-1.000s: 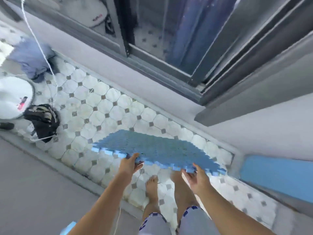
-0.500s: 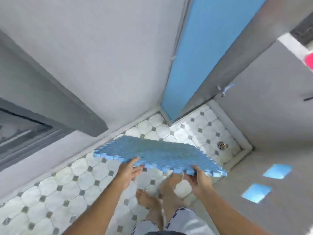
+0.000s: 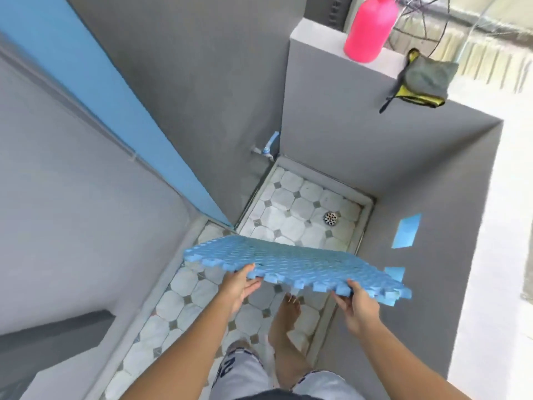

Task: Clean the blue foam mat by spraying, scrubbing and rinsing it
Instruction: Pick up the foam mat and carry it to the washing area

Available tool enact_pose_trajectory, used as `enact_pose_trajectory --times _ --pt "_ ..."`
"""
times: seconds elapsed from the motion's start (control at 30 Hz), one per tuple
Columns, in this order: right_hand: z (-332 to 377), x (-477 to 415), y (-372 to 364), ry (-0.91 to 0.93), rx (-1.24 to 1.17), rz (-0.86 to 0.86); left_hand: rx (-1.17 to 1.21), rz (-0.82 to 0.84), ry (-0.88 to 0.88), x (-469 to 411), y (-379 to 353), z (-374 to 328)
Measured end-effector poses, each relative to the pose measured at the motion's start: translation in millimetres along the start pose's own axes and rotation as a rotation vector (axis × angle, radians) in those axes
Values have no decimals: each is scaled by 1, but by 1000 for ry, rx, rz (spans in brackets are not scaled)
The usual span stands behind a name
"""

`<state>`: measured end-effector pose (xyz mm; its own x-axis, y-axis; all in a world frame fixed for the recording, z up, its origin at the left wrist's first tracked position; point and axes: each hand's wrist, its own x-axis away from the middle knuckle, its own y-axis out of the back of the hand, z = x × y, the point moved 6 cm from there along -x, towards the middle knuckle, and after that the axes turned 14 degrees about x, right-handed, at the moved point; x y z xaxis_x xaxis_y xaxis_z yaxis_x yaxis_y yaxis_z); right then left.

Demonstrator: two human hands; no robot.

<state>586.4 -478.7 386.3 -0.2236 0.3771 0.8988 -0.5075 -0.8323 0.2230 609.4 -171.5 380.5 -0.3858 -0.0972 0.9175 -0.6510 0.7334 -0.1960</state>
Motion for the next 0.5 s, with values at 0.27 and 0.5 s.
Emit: enact_pose_trajectory --times 0.27,0.5 --pt "36 -43 -5 -56 -200 -15 -128 23 37 -61 -88 -29" --pt "77 -113 -55 -82 -324 -8 -165 37 42 -139 -148 -63"
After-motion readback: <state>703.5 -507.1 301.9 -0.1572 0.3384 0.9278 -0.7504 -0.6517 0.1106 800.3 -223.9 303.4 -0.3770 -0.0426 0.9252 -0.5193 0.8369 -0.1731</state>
